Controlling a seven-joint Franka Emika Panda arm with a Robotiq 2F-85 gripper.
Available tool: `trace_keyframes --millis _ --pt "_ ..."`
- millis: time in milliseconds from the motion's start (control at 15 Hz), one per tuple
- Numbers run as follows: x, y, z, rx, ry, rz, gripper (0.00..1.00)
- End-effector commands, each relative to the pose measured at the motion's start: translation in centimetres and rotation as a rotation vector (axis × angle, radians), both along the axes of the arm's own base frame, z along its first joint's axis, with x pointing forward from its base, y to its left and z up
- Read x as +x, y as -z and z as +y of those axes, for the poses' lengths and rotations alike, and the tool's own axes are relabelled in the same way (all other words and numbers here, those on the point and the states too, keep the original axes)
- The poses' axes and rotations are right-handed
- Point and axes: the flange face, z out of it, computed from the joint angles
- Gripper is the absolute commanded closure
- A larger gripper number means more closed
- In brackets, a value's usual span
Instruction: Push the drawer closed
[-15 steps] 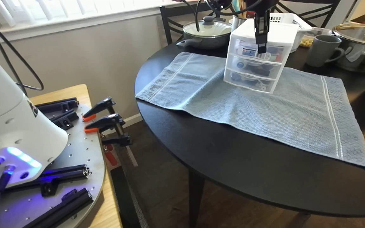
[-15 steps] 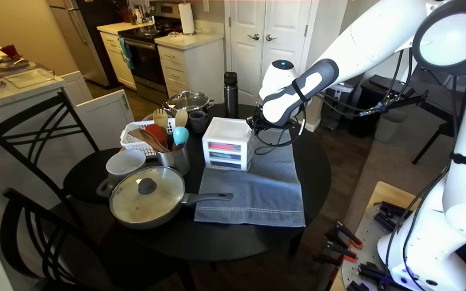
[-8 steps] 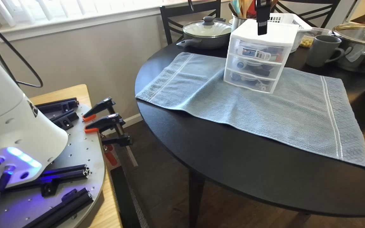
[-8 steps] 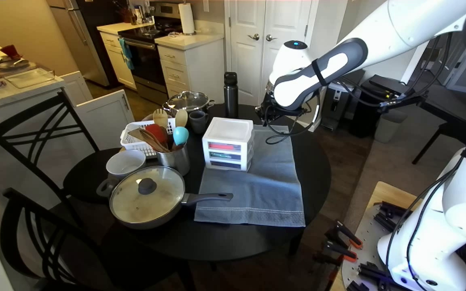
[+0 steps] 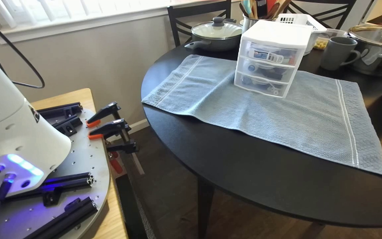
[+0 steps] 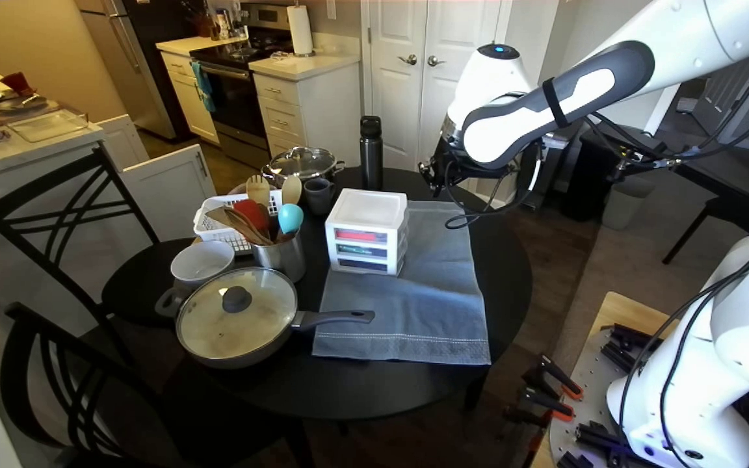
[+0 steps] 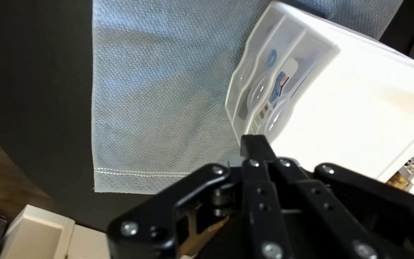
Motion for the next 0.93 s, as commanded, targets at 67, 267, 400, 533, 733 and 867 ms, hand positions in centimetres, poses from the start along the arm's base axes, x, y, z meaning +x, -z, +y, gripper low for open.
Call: trace_keyframes --millis 67,267,400,533,733,867 --pt "-0.39 -0.55 0.33 0.001 -0.007 -0.009 0.92" --pt "-0.66 -0.7 0.39 0.001 -0.008 -0.011 0.75" --pt "-0.66 -0.7 0.39 0.001 -0.008 -0.01 0.74" --pt "-0.66 -0.7 0.39 0.001 -0.008 -0.01 0.74" --pt "-0.66 -0.7 0.39 0.001 -0.008 -0.01 0.74" --pt "-0.66 -0.7 0.39 0.001 -0.008 -0.01 0.74"
